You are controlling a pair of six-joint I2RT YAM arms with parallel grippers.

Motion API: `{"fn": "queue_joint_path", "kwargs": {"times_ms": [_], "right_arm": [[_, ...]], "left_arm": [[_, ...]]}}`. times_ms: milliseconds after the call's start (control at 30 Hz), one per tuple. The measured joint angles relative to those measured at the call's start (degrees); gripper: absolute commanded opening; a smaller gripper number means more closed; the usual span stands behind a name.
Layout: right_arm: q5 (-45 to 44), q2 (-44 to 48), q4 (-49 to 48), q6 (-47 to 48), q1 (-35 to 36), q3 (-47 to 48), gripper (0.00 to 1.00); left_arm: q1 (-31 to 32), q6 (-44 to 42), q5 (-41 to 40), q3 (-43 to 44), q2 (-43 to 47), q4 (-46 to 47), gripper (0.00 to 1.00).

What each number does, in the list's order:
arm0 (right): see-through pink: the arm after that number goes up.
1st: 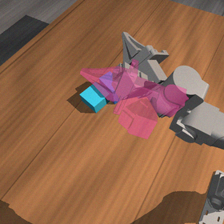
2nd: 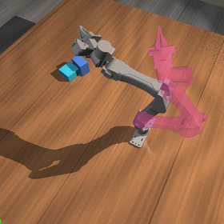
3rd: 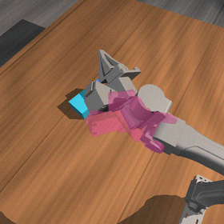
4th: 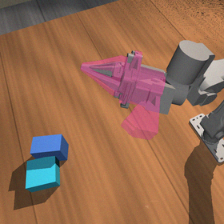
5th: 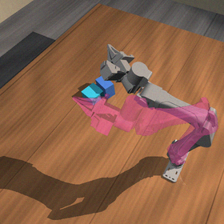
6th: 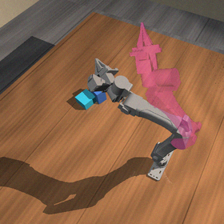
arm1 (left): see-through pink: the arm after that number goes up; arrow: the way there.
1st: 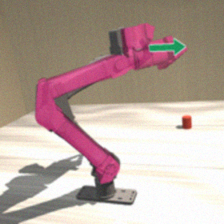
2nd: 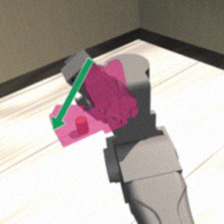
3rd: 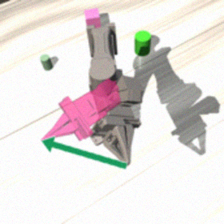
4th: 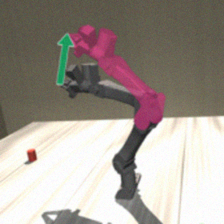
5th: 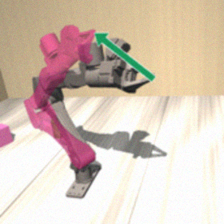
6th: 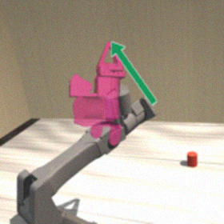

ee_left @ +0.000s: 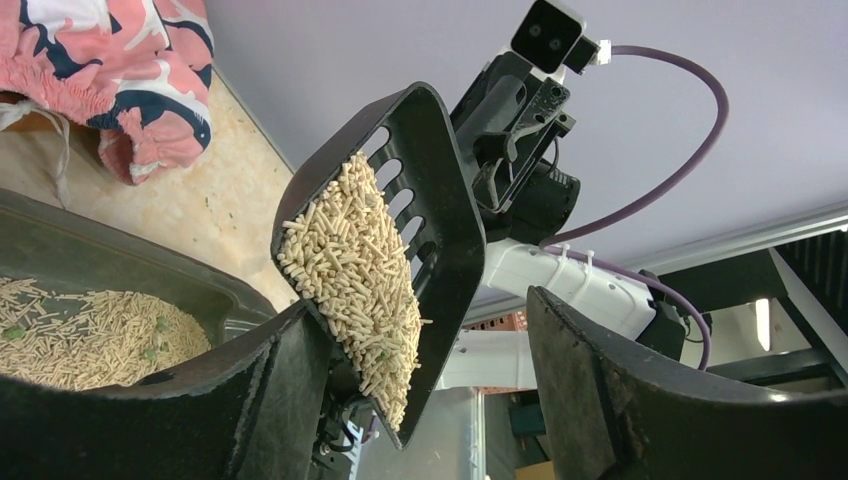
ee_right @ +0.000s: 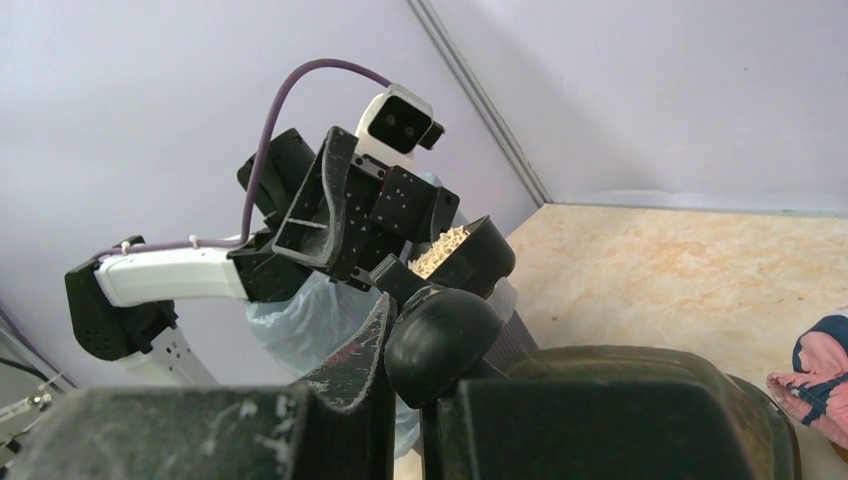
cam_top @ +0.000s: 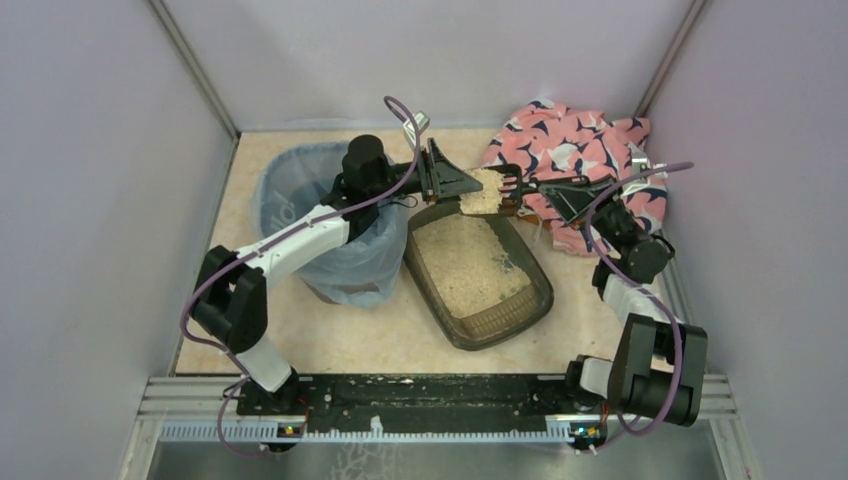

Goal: Clean the litter box

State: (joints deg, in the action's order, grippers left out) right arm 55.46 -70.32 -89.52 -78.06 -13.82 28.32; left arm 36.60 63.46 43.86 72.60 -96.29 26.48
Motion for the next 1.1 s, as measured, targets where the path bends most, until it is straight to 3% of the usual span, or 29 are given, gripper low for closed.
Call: {"fn": "queue_joint_path", "kwargs": {"times_ms": [333,700,1100], "right_arm": [[-1.4,0.0,0.0,-0.1,0.6,-0.1,0.00],[-2.0,0.0,0.0,2.6,1.0,-1.4,0.00],[0.4,0.0,0.0,2.8,1.4,-1.7,0.00]], "left_arm": [[0.0,1.2,-1.7,-1.4,-0.2,2.6,0.61],[0.4,-1.4,-2.4,-0.3,-1.3,1.1,0.98],[1.0,-7.5,-3.0,-0.1,2.1,-8.1,0.99]]}}
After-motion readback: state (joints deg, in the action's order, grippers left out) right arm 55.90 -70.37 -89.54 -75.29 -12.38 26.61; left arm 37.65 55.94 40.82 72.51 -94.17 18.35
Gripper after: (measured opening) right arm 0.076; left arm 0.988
